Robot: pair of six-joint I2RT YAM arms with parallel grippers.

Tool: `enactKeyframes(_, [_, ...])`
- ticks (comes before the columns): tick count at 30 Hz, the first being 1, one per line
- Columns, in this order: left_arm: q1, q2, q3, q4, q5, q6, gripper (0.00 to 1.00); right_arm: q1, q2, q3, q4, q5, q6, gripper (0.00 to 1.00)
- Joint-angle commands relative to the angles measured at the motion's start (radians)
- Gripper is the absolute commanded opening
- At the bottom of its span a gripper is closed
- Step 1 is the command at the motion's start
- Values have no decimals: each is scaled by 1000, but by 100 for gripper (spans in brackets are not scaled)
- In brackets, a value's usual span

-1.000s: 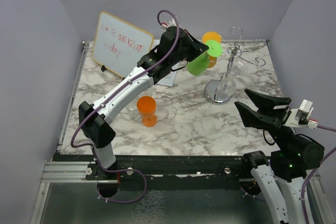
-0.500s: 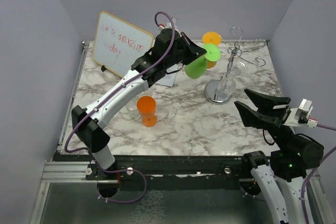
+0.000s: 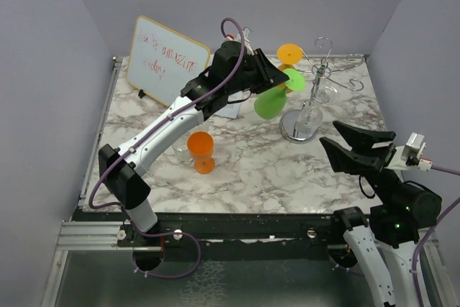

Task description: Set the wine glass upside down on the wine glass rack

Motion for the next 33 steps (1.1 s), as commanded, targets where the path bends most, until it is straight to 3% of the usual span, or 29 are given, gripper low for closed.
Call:
enactKeyframes(1, [4, -32, 6, -47, 34, 81, 35, 5, 8, -5, -21, 24, -6, 61])
enactKeyframes(3, [5, -54, 0, -70, 17, 110, 43, 5, 13, 1, -31, 19, -12, 61])
enactKeyframes(15, [6, -312, -218, -132, -120, 380, 68, 5, 61, 65, -151, 47, 2, 66])
enactKeyframes(21, [6, -462, -377, -251, -295, 523, 85, 5, 105, 86, -201, 58, 52, 67])
enactKeyframes(26, [6, -530, -474, -367, -436, 535, 92, 4, 142, 93, -206, 42, 108, 65])
enactKeyframes(29, [7, -544, -515, -383, -477, 532, 91, 5, 168, 98, -219, 45, 123, 65])
enactKeyframes(33, [6, -502, -476, -399, -484, 519, 66, 6, 183, 90, -201, 30, 135, 61])
